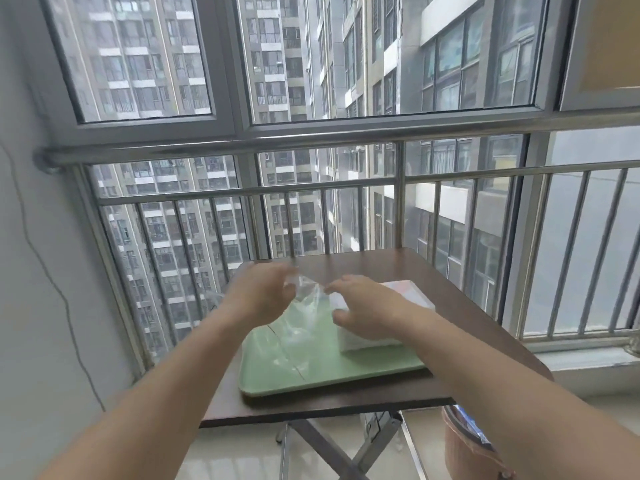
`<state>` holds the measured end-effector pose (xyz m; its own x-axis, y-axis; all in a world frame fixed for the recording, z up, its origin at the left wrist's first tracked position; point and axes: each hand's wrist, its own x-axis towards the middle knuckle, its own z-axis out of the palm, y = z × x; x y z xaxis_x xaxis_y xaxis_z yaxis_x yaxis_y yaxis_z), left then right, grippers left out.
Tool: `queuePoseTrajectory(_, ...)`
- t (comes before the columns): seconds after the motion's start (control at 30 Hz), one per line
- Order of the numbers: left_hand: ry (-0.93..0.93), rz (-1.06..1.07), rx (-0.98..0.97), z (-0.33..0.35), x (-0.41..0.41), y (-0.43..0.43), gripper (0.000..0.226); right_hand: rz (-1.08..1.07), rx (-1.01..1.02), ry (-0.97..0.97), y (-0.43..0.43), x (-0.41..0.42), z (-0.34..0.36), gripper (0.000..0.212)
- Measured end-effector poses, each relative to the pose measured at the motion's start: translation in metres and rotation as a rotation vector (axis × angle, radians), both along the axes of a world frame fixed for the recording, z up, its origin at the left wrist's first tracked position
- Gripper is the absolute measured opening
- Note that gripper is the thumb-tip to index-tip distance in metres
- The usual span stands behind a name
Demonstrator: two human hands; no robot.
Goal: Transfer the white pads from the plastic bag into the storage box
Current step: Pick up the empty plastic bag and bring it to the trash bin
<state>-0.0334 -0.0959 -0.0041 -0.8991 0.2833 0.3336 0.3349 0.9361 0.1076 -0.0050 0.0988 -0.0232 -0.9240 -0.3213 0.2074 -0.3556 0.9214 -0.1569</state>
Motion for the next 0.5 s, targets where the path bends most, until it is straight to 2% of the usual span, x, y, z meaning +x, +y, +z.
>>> queuePoseTrajectory(0.03,-0.012,0.088,-0.046,0.003,-0.001,-0.015,0.043,0.061,-0.054,-0.046,-0.014,0.003,-0.001,0.049)
queuePoseTrajectory(0.1,-0.188,0.233,-0.043,0.001,0.0,-0.045,0.049,0.135,-0.104,-0.129,-0.042,0.006,-0.005,0.055)
queuePoseTrajectory(0.2,-0.391,0.284,0.113,-0.016,0.0,-0.079,0.069,0.178,-0.004,-0.221,-0.067,-0.005,-0.005,0.053)
queuePoseTrajectory(0.3,-0.449,0.256,0.244,-0.031,-0.004,-0.106,0.078,0.085,-0.045,-0.134,-0.076,-0.037,0.007,0.037)
queuePoseTrajectory(0.37,-0.45,0.182,0.289,-0.034,-0.004,-0.114,0.076,-0.032,-0.097,-0.006,-0.075,-0.064,0.015,0.037)
queuePoseTrajectory(0.4,-0.423,0.141,0.322,-0.034,-0.004,-0.117,0.072,-0.081,-0.126,0.009,-0.075,-0.077,0.018,0.043)
queuePoseTrajectory(0.5,-0.301,0.033,0.396,-0.027,-0.005,-0.12,0.065,-0.155,-0.179,-0.106,-0.081,-0.105,0.023,0.072)
